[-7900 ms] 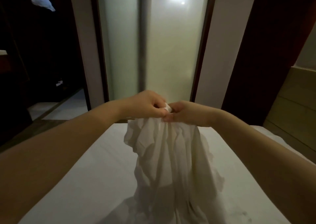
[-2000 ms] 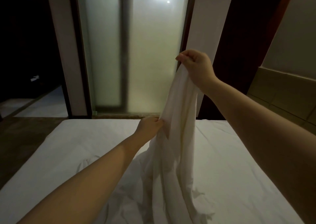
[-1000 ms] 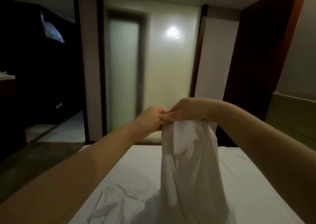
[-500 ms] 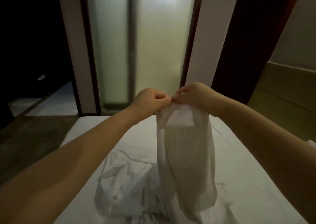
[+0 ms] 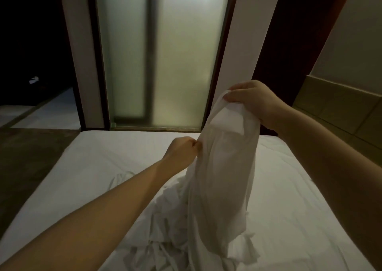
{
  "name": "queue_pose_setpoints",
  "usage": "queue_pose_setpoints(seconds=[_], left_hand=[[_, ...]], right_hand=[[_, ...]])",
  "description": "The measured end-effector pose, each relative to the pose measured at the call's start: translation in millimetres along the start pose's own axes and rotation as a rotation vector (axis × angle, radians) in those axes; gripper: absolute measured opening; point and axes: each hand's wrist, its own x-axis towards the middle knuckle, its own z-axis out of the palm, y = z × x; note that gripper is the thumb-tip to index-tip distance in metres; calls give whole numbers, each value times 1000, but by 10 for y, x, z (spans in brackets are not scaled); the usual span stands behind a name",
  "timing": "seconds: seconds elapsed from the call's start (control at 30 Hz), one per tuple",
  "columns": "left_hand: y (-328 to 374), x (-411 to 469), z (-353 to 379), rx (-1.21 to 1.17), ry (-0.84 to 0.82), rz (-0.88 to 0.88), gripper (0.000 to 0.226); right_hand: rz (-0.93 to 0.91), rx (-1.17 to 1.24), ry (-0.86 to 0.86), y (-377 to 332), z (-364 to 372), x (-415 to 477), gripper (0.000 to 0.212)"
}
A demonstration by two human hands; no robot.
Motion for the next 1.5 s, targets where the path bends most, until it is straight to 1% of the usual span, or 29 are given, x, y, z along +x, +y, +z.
queue_pose_setpoints(seconds=[0.07,0.1,0.2,0.23,0.3,0.37,0.4,0.43,0.5,0.53,0.6,0.7,0.73,0.8,0.9,1.0,1.07,1.17,1.27,1.37,1.43,1.5], left_hand=[[104,-24,194,-1,-44,-49,33],[144,-42,285,-11,-58,-82,35],[235,-42,503,-21,-36,-194,32],[269,-16,572,-15,-24,-249,29],[388,-27,685,-6,-45,-418,23],[433,-33,790,-108,-147,-574,42],[434,-50,819,-213,-199,-606,46],[413,-82,820,-312,-221,-622,46],[331,-123,771,-466,-161,-614,42],[294,-128,728,-488,-117,-583,41],[231,-83,632,-427,20,-566,38],[66,1,446,-362,224,-666,30],[-16,33,381,-347,275,-658,29],[-158,76,290,-322,327,-580,27],[-294,133,300,-326,314,-478,20],[-348,134,338,-138,336,-359,33],[-368,156,277,-78,367,-264,38],[-346,280,4,17,444,-95,30],[-271,476,-373,27,510,42,22],[-281,636,-636,37,552,74,25],[-320,731,-687,6,522,67,26],[-351,823,-649,-83,450,19,26]], right_hand=[[3,7,11,66,-198,-29,16],[9,18,23,105,-294,-44,15],[19,15,34,247,-513,-98,12],[17,16,31,296,-558,-121,13],[3,26,29,369,-614,-157,14],[-21,24,35,389,-644,-171,14],[-38,22,38,387,-659,-169,13],[-53,24,43,386,-680,-159,13],[-59,34,65,416,-734,-132,14],[-51,45,81,446,-771,-118,13],[-31,77,108,505,-829,-98,8],[-25,147,137,538,-837,-98,9],[-41,172,144,532,-819,-98,13],[-79,219,151,499,-762,-101,19],[-103,236,155,431,-698,-79,16],[-78,222,202,421,-705,-9,7],[-64,225,240,440,-727,16,8],[-96,251,294,434,-725,11,11],[-178,306,336,341,-752,10,18],[-210,387,408,221,-849,53,19],[-215,415,440,169,-888,86,21],[-204,391,439,177,-878,133,21]])
